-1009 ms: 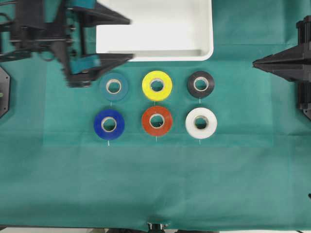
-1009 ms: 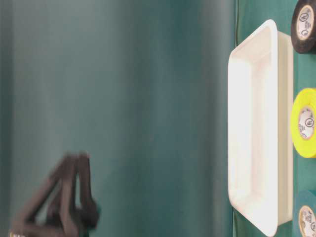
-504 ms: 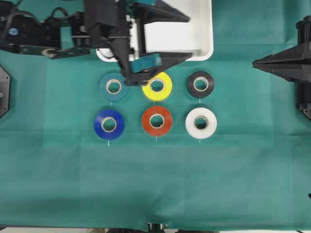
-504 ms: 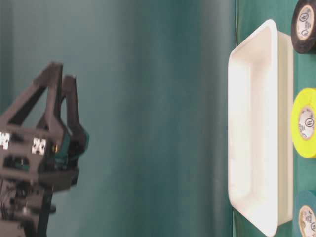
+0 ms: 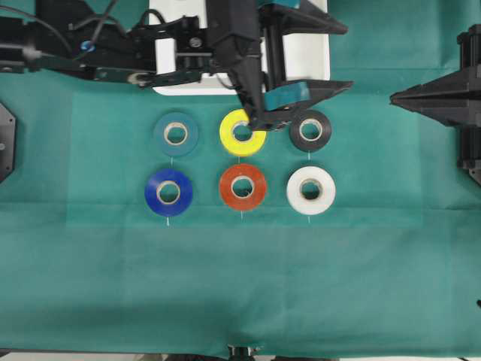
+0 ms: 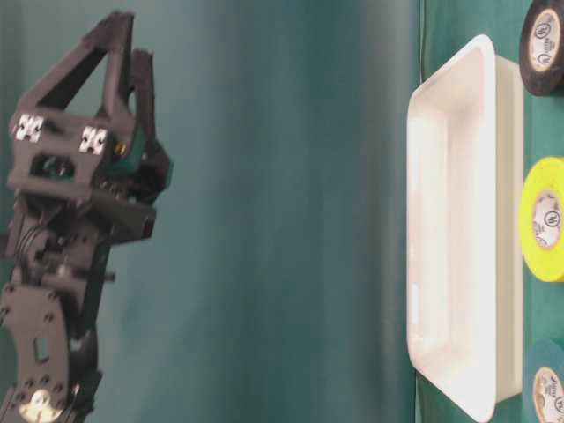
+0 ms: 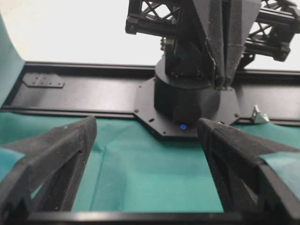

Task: Place the tape from the fixed location into the white case.
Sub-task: 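Lift the left arm and swing it over toward the black tape roll, then rotate the left gripper and position it above the black tape roll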

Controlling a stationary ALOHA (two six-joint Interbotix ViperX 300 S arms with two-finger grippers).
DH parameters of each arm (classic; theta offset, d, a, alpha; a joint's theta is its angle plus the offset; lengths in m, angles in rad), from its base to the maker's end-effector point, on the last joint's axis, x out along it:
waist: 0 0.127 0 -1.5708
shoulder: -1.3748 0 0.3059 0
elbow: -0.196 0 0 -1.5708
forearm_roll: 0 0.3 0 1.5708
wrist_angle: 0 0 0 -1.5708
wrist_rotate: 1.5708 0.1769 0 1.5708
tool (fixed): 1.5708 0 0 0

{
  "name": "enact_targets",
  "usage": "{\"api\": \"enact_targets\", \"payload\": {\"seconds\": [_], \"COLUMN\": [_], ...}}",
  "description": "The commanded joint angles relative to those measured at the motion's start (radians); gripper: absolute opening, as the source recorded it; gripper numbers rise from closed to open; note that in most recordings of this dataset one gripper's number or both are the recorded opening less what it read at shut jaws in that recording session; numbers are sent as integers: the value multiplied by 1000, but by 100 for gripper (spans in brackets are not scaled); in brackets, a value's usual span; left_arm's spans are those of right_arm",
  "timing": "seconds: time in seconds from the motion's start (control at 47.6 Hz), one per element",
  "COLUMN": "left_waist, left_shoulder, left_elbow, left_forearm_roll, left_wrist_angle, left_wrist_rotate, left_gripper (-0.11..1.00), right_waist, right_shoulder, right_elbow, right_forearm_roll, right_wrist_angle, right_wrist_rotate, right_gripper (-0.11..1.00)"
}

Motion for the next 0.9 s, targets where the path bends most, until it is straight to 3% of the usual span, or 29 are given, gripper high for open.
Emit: {"api": "enact_targets", "payload": {"seconds": [0.0,0.63,0.883], "left_waist": [6,14,8], "left_shoulder": [-2,3,5], "left_elbow": [-46,-58,-120], "left_forearm_roll": [0,0,0], "left_wrist_angle": [8,87,275], "left_wrist_rotate": [2,-2,-3], "left_gripper": [99,99,99], "right_waist": [0,0,-2], "right_shoulder": [8,9,11], "right_elbow": [-28,-28,-28], "right_forearm_roll": [-2,-2,-2], "right_wrist_angle": [-5,3,18], "right_wrist_rotate": [0,0,0], "right_gripper": [0,0,0]}}
